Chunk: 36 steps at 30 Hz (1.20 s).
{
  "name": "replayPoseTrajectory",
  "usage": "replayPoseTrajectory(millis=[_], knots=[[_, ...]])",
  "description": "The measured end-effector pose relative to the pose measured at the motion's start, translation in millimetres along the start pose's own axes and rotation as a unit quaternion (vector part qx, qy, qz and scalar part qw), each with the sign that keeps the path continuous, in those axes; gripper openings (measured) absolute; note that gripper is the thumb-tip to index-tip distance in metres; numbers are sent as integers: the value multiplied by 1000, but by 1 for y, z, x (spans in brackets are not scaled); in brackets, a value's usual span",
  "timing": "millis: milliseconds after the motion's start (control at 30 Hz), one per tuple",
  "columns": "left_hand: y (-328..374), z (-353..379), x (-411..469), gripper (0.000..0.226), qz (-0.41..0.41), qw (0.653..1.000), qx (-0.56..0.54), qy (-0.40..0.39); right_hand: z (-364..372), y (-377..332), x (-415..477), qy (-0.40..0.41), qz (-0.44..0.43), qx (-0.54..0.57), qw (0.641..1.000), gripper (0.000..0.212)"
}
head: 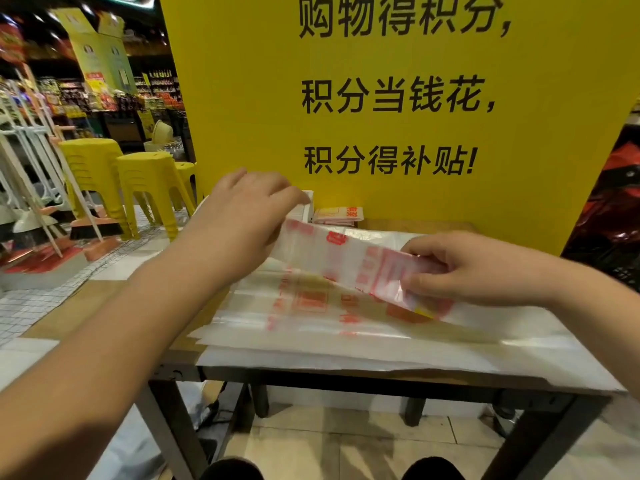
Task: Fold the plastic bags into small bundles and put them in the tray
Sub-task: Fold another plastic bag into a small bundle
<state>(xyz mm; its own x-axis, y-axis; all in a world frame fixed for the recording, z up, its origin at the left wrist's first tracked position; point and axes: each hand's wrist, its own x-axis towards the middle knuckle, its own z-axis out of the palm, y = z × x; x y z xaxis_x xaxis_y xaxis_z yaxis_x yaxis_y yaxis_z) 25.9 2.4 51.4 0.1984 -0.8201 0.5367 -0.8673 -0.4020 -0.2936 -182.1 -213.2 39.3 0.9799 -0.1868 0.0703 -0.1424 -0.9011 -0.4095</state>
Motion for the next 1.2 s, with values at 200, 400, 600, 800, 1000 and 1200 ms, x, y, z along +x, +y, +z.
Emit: replayPoseTrajectory(millis=[200, 400, 600, 800, 1000, 1200], knots=[[83, -36, -37, 36, -91, 948, -294, 78, -1, -17, 6, 30, 96, 400, 911, 10], [141, -18, -77, 55, -190, 792, -574, -89, 29, -32, 34, 99, 158, 531, 827, 18], [159, 0, -106, 30, -344, 596, -717, -112, 65, -26, 45, 111, 233, 427, 867, 19], [154, 8, -119, 31, -400, 546, -726, -119, 69, -23, 20, 196, 138, -52, 969, 42], [150, 8, -127, 16, -422, 547, -715, -106, 104, -38, -101, 200, -17, 42, 979, 38], [157, 8, -134, 12, -386, 585, -707, -98, 165, -46, -119, 276, -25, 105, 955, 30]])
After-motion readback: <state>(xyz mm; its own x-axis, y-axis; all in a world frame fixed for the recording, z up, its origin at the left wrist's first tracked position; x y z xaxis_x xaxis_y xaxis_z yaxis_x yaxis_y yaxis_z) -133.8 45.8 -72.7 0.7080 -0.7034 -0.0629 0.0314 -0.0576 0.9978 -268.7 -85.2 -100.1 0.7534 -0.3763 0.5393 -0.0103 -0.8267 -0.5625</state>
